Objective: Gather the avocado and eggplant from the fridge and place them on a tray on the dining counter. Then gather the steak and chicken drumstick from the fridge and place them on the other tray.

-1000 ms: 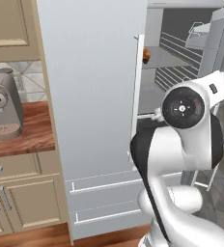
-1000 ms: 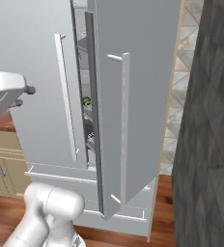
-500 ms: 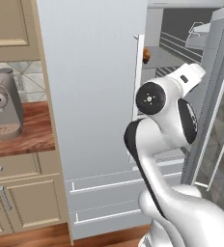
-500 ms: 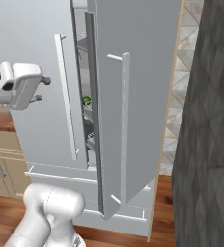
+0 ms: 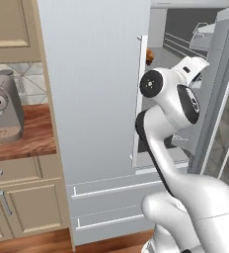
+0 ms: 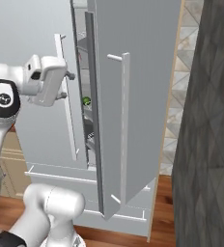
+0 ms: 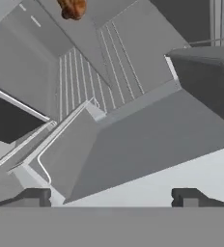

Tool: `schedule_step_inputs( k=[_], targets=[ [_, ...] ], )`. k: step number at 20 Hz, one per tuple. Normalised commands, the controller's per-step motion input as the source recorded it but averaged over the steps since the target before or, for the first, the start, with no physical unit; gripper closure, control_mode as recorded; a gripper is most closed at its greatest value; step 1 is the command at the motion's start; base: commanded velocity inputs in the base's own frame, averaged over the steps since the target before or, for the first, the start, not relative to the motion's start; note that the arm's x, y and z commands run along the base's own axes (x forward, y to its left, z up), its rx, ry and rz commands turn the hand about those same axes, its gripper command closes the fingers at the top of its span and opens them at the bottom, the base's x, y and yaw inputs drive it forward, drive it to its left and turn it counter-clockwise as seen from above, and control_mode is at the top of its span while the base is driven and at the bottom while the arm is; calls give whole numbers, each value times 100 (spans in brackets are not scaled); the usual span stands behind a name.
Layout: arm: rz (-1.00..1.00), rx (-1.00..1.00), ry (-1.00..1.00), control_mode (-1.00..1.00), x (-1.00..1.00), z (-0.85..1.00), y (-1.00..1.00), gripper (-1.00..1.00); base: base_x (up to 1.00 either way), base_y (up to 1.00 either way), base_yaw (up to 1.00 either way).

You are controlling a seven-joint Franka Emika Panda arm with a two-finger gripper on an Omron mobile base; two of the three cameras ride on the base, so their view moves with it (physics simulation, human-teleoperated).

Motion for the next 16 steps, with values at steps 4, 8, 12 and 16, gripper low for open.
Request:
schedule_step_inputs(
  k=[4, 8, 12, 16],
  targets=[
    [-14, -4, 17, -100, 29, -5, -44, -100, 0, 0, 0],
    [-14, -7, 15, -100, 26, -14, -28, -100, 0, 0, 0],
    [-12, -7, 7, -100, 0, -26, -18, -100, 0, 0, 0],
    [-13, -5, 1, -100, -11, -22, -35, -100, 0, 0, 0]
  ],
)
